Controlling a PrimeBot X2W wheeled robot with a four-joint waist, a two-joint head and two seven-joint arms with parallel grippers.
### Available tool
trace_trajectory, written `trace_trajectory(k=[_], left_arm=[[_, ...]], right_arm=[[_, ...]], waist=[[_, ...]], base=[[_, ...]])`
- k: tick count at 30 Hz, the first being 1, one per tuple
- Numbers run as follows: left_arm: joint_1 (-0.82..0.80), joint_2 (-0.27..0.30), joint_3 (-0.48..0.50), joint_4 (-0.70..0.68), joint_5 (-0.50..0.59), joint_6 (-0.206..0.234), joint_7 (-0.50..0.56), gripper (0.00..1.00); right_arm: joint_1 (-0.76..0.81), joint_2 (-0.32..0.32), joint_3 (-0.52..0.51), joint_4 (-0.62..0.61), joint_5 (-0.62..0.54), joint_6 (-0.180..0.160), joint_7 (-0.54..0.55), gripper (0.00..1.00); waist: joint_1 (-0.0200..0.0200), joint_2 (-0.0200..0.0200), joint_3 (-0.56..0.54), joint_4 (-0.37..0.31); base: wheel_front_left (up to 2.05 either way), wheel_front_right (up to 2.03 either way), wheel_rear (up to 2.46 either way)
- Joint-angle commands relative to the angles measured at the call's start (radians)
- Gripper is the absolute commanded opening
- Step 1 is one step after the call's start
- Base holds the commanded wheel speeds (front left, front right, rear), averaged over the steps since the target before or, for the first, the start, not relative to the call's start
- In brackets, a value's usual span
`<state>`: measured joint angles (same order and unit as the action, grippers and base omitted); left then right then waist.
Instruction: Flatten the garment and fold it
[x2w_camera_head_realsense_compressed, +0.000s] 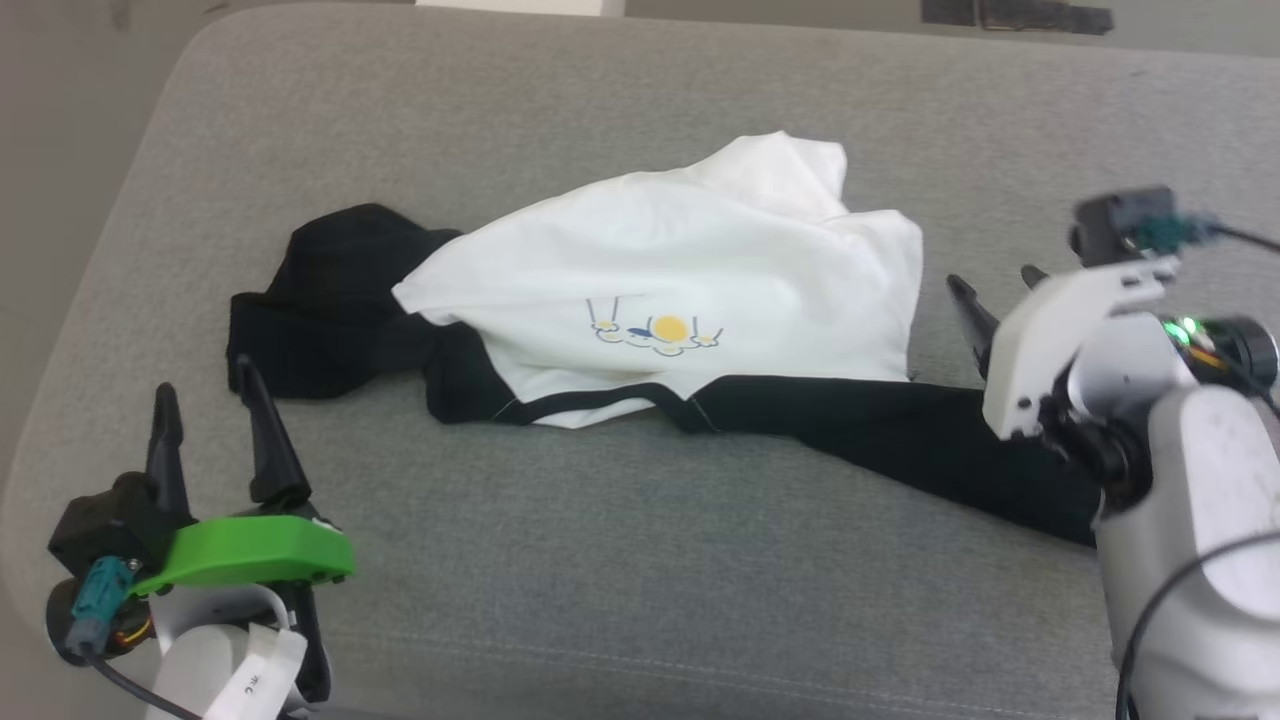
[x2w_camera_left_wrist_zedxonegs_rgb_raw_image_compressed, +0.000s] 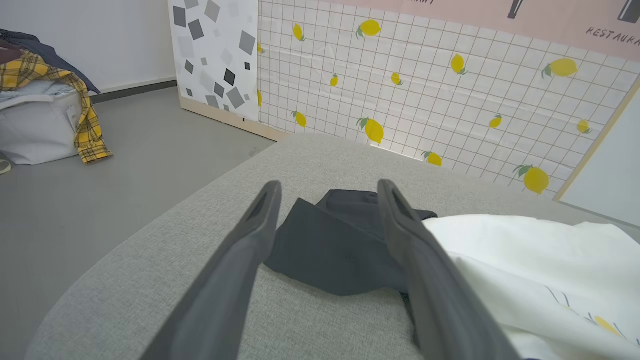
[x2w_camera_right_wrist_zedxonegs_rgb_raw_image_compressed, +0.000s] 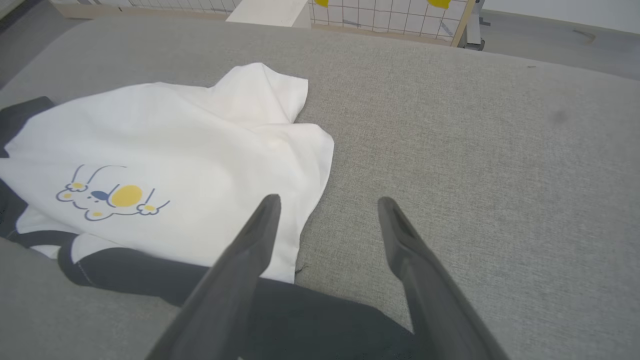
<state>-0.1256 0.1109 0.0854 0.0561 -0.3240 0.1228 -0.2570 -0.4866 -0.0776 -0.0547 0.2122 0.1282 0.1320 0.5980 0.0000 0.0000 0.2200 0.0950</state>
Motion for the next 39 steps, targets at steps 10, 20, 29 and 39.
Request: trace_trajectory(k=[10,20,29,39], left_arm=[[-0.04,-0.051,-0.03,-0.033,0.047,-0.041,-0.005,1.0],[-0.075,-0.06,-0.047,-0.032,0.053,-0.054,-0.005,1.0],[-0.105,-0.06,-0.094,-0.02,0.032,-0.057,-0.005,1.0],[-0.095,-0.061,-0.116,0.008,0.019,-0.049,-0.005,1.0]], right_arm=[[-0.204,-0.044,0.079,0.315,-0.159,-0.001,0.099,1.0],[-0.23,-0.071,0.117,0.435,-0.162,-0.001,0.151,0.0],[-0.479,-0.186,-0.043,0.394,-0.23,-0.001,0.054,0.0],[-0.584,-0.155,-0.185,0.448,-0.383,-0.001,-0.115,1.0]], waist=[[0.0,0.0,0.101,0.132],[0.0,0.0,0.146,0.155],[0.0,0.0,0.161,0.175],[0.0,0.0,0.135,0.185]], base=[[0.0,0.0,0.0],[0.0,0.0,0.0],[0.0,0.0,0.0],[0.0,0.0,0.0]])
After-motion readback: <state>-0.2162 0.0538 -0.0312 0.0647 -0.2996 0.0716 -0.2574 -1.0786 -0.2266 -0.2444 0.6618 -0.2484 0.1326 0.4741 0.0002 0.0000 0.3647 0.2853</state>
